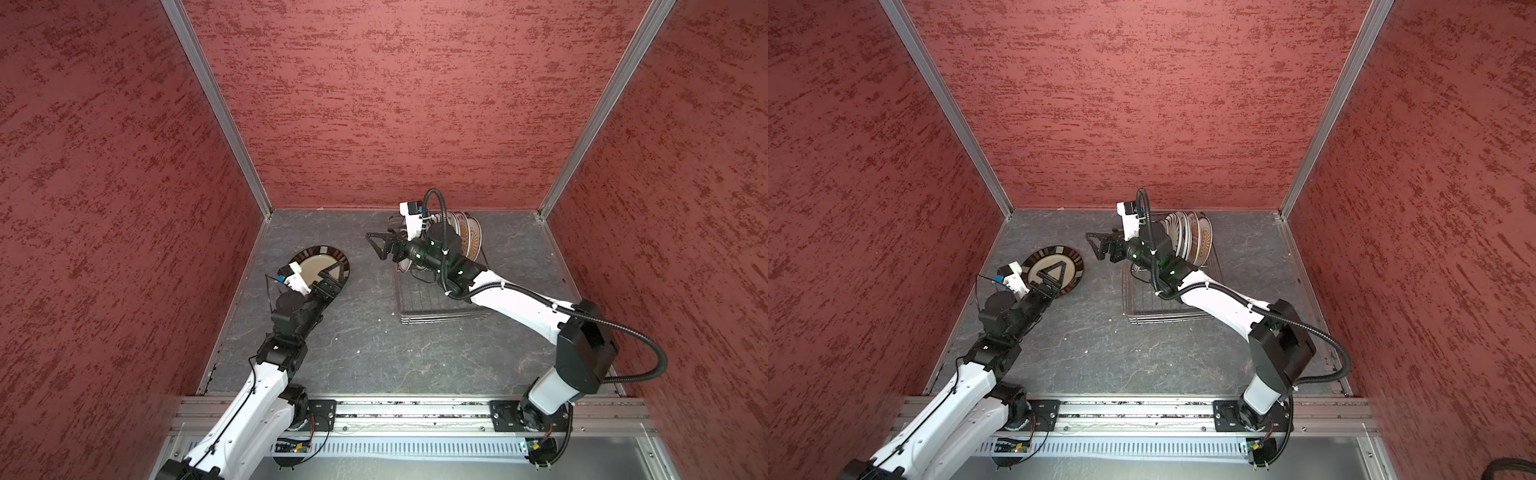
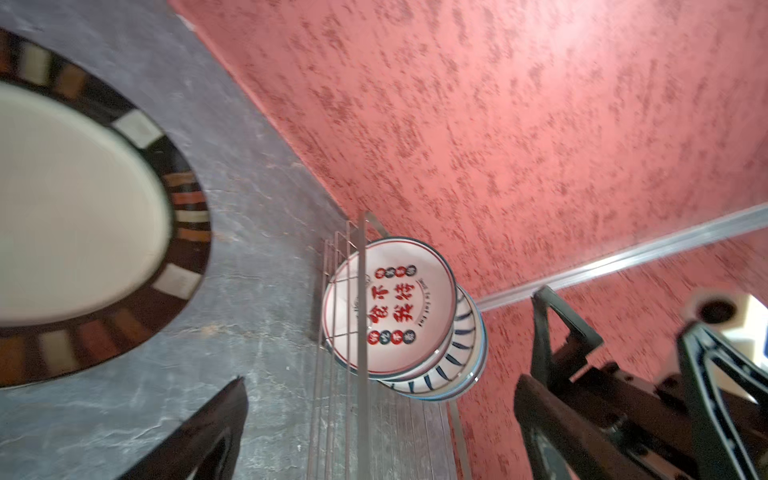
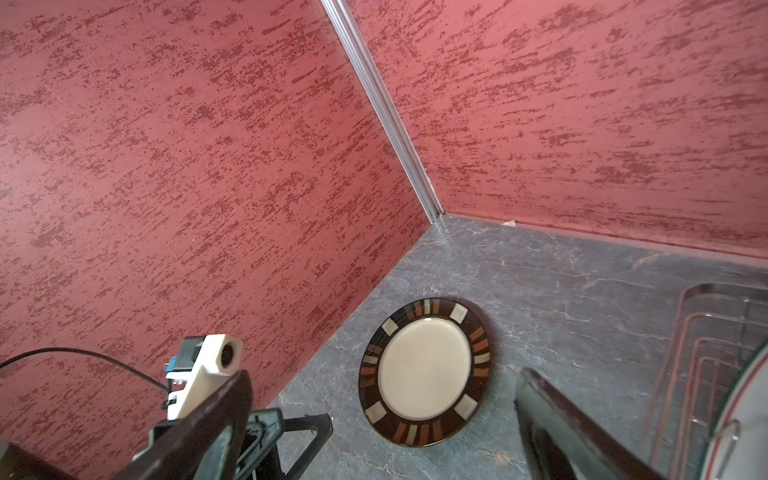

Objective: Unload the plates from the dish rack
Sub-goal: 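Release the plate with the left gripper while the right gripper returns to the rack, then lower the right gripper onto the blue-striped white plate while the left gripper approaches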

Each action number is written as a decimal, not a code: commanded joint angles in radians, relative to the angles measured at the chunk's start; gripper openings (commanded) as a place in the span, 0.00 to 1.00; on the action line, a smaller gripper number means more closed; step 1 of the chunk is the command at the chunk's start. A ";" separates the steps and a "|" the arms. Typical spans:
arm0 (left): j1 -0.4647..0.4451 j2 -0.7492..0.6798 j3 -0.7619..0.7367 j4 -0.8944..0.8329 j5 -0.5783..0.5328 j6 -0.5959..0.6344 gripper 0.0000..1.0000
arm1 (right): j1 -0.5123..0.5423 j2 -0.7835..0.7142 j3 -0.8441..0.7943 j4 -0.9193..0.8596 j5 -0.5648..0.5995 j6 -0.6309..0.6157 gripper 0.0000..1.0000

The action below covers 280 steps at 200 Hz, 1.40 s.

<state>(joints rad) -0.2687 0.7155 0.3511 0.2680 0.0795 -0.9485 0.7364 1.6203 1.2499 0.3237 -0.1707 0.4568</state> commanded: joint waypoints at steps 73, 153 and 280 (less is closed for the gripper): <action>-0.223 0.225 0.112 0.344 -0.027 0.304 0.99 | -0.202 -0.226 -0.223 0.045 0.133 0.037 0.99; -0.352 0.249 0.139 0.355 -0.125 0.444 0.99 | -0.209 -0.224 -0.074 -0.422 0.546 -0.192 0.75; -0.376 0.309 0.232 0.201 -0.227 0.551 0.99 | -0.226 0.052 0.227 -0.706 0.544 -0.205 0.33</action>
<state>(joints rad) -0.6647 1.0477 0.5907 0.5064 -0.1291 -0.4290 0.5175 1.6520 1.4105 -0.3275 0.3328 0.2489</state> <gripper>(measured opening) 0.994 0.356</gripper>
